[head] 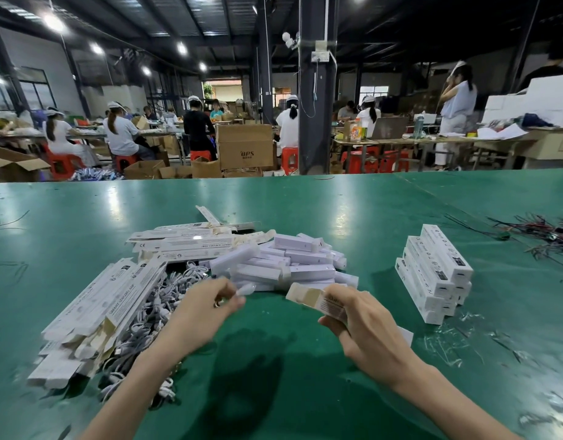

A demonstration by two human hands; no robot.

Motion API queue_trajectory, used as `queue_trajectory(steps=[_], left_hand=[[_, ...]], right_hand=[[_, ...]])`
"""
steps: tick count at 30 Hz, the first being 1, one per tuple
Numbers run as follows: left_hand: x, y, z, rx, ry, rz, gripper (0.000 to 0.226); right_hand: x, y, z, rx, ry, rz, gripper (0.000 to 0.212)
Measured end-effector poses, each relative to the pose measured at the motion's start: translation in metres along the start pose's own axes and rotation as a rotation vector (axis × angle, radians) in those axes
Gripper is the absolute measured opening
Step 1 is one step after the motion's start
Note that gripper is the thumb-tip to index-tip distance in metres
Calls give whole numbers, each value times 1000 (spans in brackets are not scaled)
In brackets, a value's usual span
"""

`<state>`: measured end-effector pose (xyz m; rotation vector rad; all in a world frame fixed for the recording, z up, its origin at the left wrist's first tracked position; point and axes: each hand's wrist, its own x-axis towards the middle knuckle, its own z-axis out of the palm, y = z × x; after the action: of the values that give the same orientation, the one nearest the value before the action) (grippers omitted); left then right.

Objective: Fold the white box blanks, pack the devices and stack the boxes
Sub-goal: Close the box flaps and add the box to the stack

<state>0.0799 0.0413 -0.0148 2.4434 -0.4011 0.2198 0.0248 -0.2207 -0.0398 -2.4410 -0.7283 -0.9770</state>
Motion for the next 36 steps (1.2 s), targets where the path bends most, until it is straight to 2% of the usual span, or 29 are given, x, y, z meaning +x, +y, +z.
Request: queue_trajectory(steps=[3,6,9,12,14,17,21,23,27,30,33,35,36], left_hand=[[7,30,-6,-373,151,72,13],[9,57,-5,-674,185,80,33],[5,67,3,-789,208,100,47],[-3,63,14,-760,209,143,60],[-10,58,21,-676,198,195,61],[-16,56,30,-539,197,239,42],[-19,59,34,-457,271,288,48],[-22,61,31,-453,281,314,43],[-28,65,28,-390,321,393,8],[-29,64,32,-366,285,427,6],[-33,65,39,-289,232,457,22],[-35,63,41,-216,212,446,9],[-35,62,41,-182,202,426,12]], right_hand=[[0,-1,0,-3,2,8,66],[0,-2,-1,-33,-8,25,68],[0,1,-2,-71,4,70,70],[1,2,-3,-103,17,110,71],[1,2,-2,-115,19,128,72],[-1,0,-1,-118,11,135,71],[-2,-3,0,-109,7,124,70],[-2,-5,-1,-100,6,121,69],[-1,-8,-3,-98,-12,105,69],[-1,-10,-3,-95,-35,85,70],[-2,-12,-4,-95,-57,75,69],[-2,-14,-4,-95,-68,74,69],[-2,-15,-4,-97,-72,72,69]])
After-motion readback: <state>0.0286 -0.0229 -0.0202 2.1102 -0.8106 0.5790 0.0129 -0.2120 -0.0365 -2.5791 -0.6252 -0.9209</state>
